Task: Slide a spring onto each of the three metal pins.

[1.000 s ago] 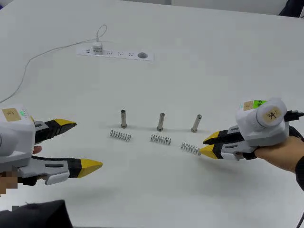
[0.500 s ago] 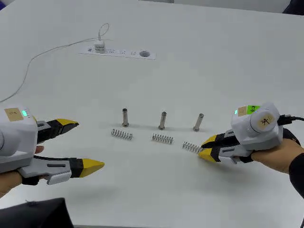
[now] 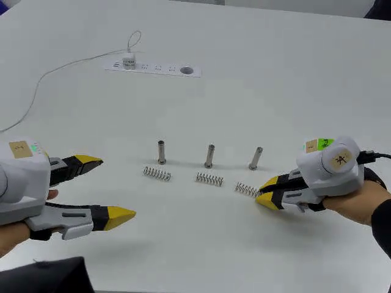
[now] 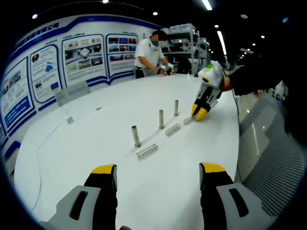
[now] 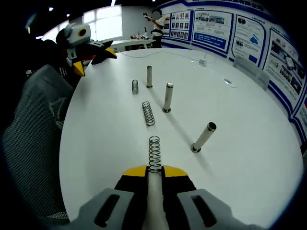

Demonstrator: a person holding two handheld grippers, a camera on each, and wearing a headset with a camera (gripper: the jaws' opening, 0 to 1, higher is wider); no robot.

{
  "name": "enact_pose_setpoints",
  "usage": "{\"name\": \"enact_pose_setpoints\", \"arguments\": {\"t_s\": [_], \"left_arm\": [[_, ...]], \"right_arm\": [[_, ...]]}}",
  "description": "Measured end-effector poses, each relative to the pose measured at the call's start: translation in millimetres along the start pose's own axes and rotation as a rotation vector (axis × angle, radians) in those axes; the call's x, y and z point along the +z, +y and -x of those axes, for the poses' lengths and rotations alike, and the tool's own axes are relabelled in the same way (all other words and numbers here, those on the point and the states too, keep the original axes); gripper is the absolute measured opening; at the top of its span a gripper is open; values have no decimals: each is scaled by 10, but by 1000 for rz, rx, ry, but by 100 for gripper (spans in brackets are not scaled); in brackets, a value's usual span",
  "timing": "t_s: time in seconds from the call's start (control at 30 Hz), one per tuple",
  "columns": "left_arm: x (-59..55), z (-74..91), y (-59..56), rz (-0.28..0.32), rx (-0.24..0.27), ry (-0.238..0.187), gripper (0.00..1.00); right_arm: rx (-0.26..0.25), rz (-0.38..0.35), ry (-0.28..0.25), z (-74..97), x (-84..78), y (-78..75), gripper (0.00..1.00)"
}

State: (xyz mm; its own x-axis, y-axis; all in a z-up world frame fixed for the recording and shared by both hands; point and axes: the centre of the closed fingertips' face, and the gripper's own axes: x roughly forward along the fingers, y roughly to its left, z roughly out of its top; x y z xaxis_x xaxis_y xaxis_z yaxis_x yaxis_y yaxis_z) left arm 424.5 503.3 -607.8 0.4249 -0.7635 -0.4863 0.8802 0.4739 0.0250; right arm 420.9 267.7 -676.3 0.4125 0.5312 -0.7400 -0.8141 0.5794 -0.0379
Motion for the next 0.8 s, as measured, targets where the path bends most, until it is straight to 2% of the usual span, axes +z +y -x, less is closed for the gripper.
{"name": "enact_pose_setpoints", "arguments": {"t_s": [0.43, 0.6, 0.8], "left_arm": [[14, -46, -90, -9, -32, -1, 71], [38, -88, -198, -34, -71, 4, 69], [84, -211, -378, -84, -143, 13, 66]], "right_arm": [[-19, 12, 18, 151, 165, -20, 12], [-19, 10, 35, 183, 224, -10, 11], [-12, 6, 58, 234, 312, 29, 11]]}}
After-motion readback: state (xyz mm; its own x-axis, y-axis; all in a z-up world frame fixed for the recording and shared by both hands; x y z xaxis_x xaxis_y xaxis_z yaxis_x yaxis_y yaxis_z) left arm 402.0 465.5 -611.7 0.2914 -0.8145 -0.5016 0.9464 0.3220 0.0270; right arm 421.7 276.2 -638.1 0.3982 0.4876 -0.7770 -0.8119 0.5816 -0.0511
